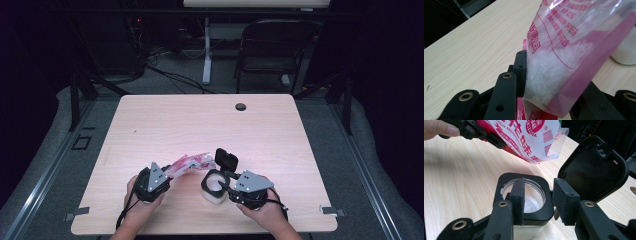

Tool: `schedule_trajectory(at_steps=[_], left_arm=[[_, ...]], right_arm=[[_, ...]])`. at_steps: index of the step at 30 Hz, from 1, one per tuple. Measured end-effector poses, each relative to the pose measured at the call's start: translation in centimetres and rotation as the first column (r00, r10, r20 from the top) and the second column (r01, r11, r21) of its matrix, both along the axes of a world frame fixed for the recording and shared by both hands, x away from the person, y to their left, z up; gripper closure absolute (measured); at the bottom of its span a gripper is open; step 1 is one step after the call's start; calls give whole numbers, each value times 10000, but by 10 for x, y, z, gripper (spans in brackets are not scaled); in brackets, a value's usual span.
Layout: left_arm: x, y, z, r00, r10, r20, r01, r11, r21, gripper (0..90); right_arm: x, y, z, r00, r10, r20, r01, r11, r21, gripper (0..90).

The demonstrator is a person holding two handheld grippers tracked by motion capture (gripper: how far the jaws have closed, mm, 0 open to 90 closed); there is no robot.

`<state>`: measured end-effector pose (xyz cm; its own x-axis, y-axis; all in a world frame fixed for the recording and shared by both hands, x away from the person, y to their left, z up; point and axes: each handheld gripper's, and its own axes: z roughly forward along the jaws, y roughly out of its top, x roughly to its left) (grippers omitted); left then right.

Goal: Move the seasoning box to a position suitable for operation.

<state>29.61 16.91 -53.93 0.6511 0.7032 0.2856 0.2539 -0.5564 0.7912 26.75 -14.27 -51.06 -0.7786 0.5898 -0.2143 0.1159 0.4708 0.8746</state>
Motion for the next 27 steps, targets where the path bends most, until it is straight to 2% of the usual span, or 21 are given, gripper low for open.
schedule_trajectory(at_steps=[18,27], left_arm=[[3,7,2,9996,262,-116,-266,9989,-374,704],[4,12,3,9983,561,-184,-572,9962,-662,704]], right_arm=[[0,0,0,10000,-46,-6,46,10000,-23,621],[0,0,0,10000,-49,-6,49,10000,12,620]])
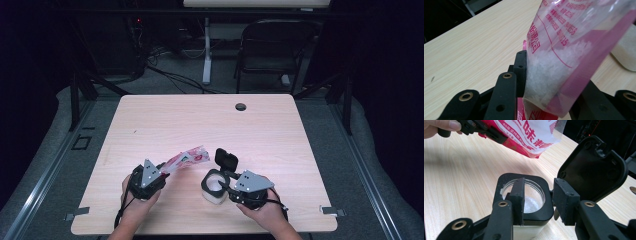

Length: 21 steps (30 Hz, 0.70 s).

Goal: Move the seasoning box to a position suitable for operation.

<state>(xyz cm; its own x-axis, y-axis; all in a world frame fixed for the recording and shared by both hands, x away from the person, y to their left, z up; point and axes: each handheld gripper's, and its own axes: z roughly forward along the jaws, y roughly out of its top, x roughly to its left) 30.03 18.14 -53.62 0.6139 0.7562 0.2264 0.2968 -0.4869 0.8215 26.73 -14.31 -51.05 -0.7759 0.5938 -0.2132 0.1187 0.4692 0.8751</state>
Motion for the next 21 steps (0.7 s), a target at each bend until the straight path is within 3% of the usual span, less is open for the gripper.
schedule_trajectory(at_steps=[21], left_arm=[[8,24,2,9951,968,-210,-977,9941,-477,704]], right_arm=[[0,0,0,10000,-14,-87,15,10000,70,611]])
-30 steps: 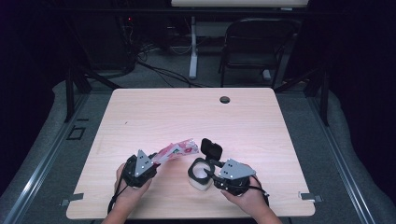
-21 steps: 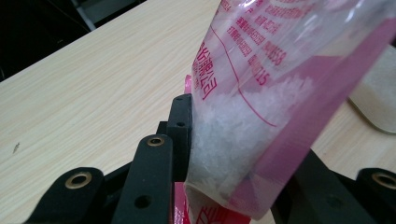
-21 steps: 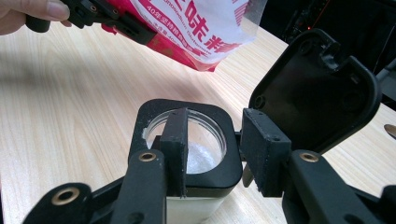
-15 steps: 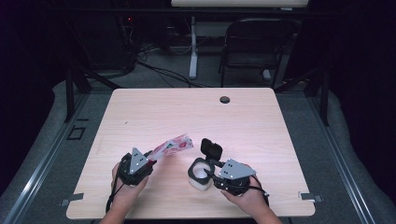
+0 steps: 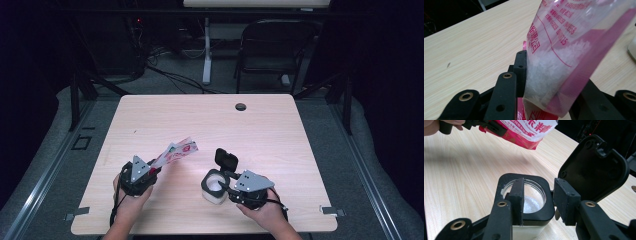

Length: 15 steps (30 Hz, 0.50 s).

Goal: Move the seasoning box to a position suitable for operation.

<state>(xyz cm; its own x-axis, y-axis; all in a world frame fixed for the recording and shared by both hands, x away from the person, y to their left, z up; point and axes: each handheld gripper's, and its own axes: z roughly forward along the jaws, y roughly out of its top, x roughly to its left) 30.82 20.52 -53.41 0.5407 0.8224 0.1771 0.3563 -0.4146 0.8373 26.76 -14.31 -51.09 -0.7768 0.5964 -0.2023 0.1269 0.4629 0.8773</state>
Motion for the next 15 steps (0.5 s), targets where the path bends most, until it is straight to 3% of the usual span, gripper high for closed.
schedule_trajectory(at_steps=[15], left_arm=[[4,15,-1,9973,728,-7,-728,9973,-123,705]], right_arm=[[0,-1,0,10000,-26,-2,26,10000,8,608]])
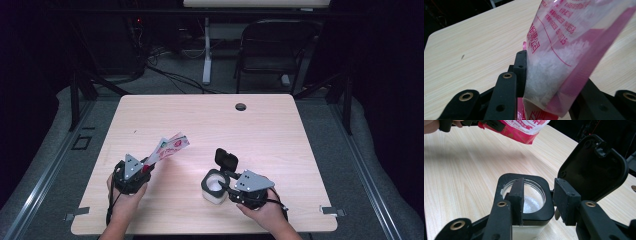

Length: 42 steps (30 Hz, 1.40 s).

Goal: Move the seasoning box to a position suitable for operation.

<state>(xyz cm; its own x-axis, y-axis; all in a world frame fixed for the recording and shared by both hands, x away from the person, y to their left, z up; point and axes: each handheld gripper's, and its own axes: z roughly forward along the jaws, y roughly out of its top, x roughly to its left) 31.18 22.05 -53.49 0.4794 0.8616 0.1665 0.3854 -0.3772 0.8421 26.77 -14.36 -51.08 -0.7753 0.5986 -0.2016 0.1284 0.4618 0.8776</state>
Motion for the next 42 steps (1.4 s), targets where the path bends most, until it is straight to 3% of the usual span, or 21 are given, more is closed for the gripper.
schedule_trajectory(at_steps=[16,28,42], left_arm=[[7,12,-11,9966,773,-299,-770,9970,106,705],[13,19,-21,9888,1337,-669,-1321,9908,291,706],[13,24,-22,9817,1826,-532,-1793,9818,622,706]], right_arm=[[0,-1,0,10000,-35,5,35,10000,63,606],[1,-1,0,10000,-54,-53,54,10000,38,602],[1,-1,0,10000,-53,-42,53,10000,37,599]])
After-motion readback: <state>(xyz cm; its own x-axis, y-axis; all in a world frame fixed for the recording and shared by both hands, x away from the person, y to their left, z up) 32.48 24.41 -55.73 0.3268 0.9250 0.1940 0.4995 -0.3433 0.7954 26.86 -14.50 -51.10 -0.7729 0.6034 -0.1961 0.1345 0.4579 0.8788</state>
